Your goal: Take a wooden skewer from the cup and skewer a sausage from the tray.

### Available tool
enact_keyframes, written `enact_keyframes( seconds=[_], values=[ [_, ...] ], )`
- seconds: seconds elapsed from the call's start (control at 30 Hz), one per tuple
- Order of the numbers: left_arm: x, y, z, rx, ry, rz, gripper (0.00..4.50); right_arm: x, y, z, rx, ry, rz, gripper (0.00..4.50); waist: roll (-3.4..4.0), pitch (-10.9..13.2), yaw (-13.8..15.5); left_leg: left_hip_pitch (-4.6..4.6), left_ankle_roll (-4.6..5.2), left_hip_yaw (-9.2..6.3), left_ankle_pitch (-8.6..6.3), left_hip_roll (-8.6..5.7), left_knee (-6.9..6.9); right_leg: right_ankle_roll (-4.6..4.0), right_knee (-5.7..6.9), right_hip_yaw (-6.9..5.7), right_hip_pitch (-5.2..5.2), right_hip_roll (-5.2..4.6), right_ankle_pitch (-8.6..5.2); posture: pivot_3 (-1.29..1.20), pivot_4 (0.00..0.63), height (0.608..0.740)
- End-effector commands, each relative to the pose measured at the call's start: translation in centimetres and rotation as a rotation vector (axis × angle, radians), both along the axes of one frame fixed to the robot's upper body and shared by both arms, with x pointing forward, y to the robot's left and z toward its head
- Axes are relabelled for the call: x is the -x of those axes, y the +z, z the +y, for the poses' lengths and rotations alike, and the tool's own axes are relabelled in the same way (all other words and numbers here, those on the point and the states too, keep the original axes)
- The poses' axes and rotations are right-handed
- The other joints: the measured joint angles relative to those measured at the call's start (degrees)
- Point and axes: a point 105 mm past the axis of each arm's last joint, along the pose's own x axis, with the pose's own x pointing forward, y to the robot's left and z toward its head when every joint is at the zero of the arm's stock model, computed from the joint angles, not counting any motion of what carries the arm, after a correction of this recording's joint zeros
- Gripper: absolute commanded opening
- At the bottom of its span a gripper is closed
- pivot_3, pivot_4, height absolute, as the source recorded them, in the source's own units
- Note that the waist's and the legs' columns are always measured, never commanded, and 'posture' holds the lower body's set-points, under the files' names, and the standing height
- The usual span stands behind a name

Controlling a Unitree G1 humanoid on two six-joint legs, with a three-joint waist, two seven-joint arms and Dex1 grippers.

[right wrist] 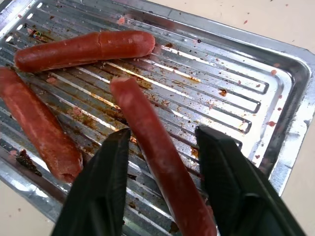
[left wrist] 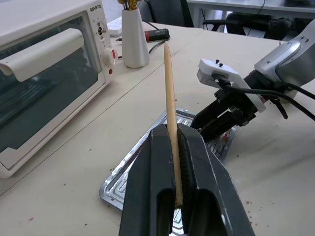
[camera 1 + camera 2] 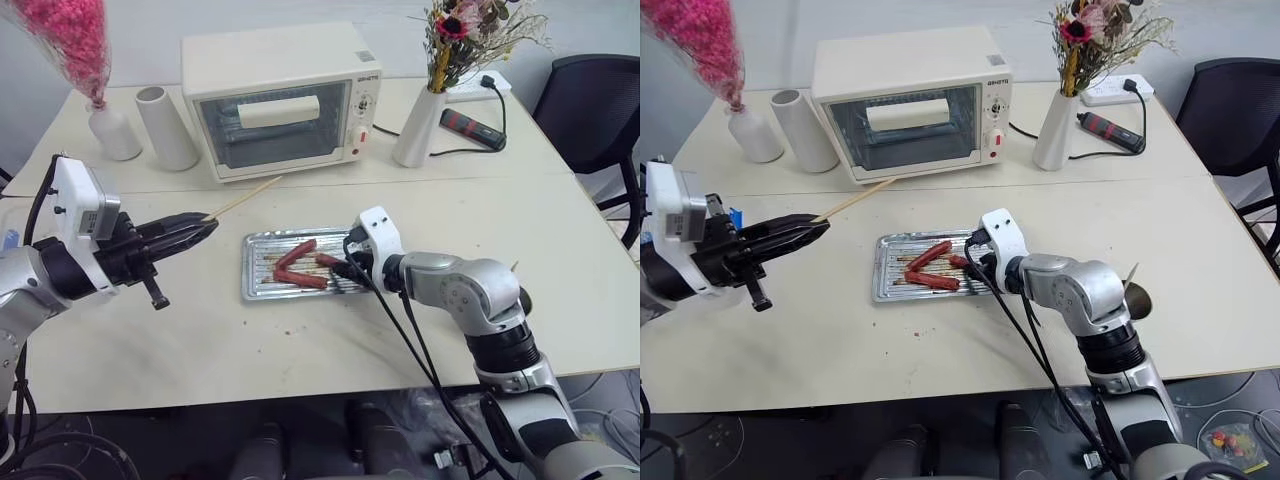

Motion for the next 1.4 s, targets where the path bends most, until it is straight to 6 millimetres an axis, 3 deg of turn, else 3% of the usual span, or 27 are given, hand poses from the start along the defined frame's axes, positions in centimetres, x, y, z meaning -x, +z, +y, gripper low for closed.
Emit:
enact_keyframes(
  seconds=[0.03,0.2,0.4,0.8,0.93,1.13,1.27,1.4],
  values=[
    [0.2,1.0,-0.2,-0.002,-0.012,-0.053,0.00,0.4,-1.1,0.1,0.029,0.037,0.019,1.40,0.00,0.0,0.0,0.01,0.00,0.00,0.00,0.00,0.00,-0.01,0.01,0.00,0.00,0.00,-0.01,0.00,0.150,0.740],
    [0.2,1.0,-0.2,0.000,-0.012,-0.054,0.00,0.4,-1.0,0.2,0.036,0.058,0.004,1.40,-0.01,0.0,-0.1,0.01,0.00,0.00,0.00,0.01,-0.01,-0.02,0.06,0.00,0.00,0.02,-0.01,0.00,0.150,0.740],
    [0.1,0.7,-0.2,-0.005,-0.019,-0.042,0.00,0.8,1.1,0.2,0.006,0.156,-0.043,1.40,-0.01,0.0,0.0,0.00,0.00,-0.01,0.00,0.00,-0.01,-0.03,0.06,-0.01,0.00,0.01,-0.01,0.00,0.150,0.740],
    [0.0,1.2,0.0,-0.004,-0.006,-0.062,0.00,0.4,-1.0,0.8,0.094,0.168,-0.088,1.40,-0.02,0.0,-0.1,0.02,-0.04,-0.01,0.02,-0.01,0.01,-0.03,0.07,0.00,-0.01,0.01,-0.01,0.00,0.150,0.740],
    [0.0,1.2,0.0,-0.004,-0.005,-0.064,0.00,0.2,-1.1,0.9,0.107,0.174,-0.106,0.42,-0.02,0.0,-0.1,0.04,-0.07,0.00,0.04,-0.03,0.02,-0.03,0.07,0.01,-0.01,0.00,-0.01,0.00,0.150,0.740],
    [-0.1,0.8,0.3,-0.005,-0.004,-0.046,0.00,1.3,2.1,1.2,0.018,0.307,-0.141,0.28,-0.02,0.0,0.0,0.03,-0.08,-0.02,0.04,-0.01,0.01,-0.04,0.14,0.00,-0.02,0.01,-0.01,0.00,0.150,0.740],
    [0.6,0.1,0.6,-0.023,-0.043,0.013,0.00,2.7,6.4,0.8,-0.047,0.509,-0.175,0.28,0.00,0.0,-0.1,-0.02,-0.05,0.01,0.03,-0.04,0.01,-0.03,0.12,0.01,-0.05,-0.01,-0.01,0.00,0.150,0.740],
    [2.4,-0.8,0.5,-0.100,-0.158,0.115,0.00,4.3,11.6,-1.5,-0.052,0.776,-0.230,0.28,0.02,0.0,0.1,-0.01,-0.04,-0.02,0.02,0.01,-0.03,-0.08,0.06,-0.05,-0.05,0.05,-0.04,0.00,0.150,0.740]
  ],
)
